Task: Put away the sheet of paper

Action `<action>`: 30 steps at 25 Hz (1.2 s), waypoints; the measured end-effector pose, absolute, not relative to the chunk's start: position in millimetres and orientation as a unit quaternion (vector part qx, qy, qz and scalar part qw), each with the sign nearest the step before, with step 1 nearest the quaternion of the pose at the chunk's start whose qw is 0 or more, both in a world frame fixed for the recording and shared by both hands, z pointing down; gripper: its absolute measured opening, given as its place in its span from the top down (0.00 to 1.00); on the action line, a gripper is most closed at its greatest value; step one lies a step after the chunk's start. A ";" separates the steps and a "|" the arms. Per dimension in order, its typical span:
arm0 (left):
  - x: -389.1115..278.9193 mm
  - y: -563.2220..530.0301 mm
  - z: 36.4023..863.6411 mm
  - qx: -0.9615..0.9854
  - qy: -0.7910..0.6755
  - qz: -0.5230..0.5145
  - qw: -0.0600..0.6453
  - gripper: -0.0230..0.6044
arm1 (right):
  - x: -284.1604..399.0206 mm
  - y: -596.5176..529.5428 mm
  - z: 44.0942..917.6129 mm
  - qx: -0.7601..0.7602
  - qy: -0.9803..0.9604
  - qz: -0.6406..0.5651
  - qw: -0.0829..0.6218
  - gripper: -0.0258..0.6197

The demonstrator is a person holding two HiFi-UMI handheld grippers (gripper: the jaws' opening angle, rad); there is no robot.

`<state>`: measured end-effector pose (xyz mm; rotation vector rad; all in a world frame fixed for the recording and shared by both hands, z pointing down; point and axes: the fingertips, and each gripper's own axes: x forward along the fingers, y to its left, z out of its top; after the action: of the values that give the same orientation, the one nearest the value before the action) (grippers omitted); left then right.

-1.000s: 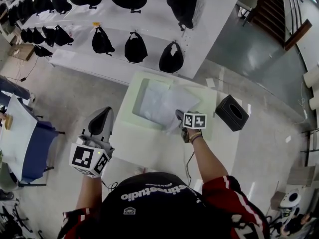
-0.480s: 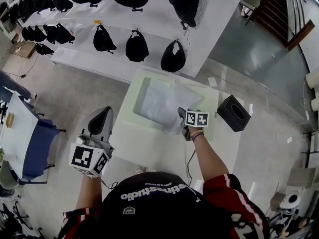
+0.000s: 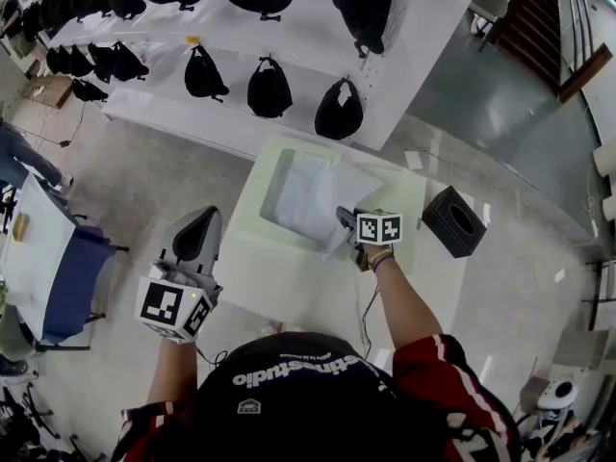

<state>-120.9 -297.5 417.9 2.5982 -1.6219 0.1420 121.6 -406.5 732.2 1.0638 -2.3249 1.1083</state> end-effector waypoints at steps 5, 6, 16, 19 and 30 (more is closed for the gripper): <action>-124.9 -295.2 416.9 0.843 -0.534 0.049 0.038 0.96 | 113.4 -408.2 730.2 0.369 -0.824 0.394 0.172 0.96; -126.4 -295.0 416.5 0.842 -0.535 0.049 0.039 0.96 | 110.1 -407.4 727.1 0.363 -0.828 0.392 0.169 0.96; -132.5 -295.8 418.0 0.839 -0.540 0.051 0.037 0.96 | 103.6 -412.0 738.4 0.353 -0.823 0.405 0.182 0.96; -135.7 -296.4 417.0 0.837 -0.543 0.051 0.037 0.96 | 104.6 -417.4 744.5 0.362 -0.816 0.410 0.187 0.96; -154.9 -299.6 415.9 0.823 -0.564 0.052 0.037 0.96 | 80.8 -435.9 757.5 0.369 -0.806 0.417 0.198 0.96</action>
<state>-154.9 -299.6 415.9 2.5263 -1.7313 0.1606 80.8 -435.9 757.5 1.0336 -2.2565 1.1666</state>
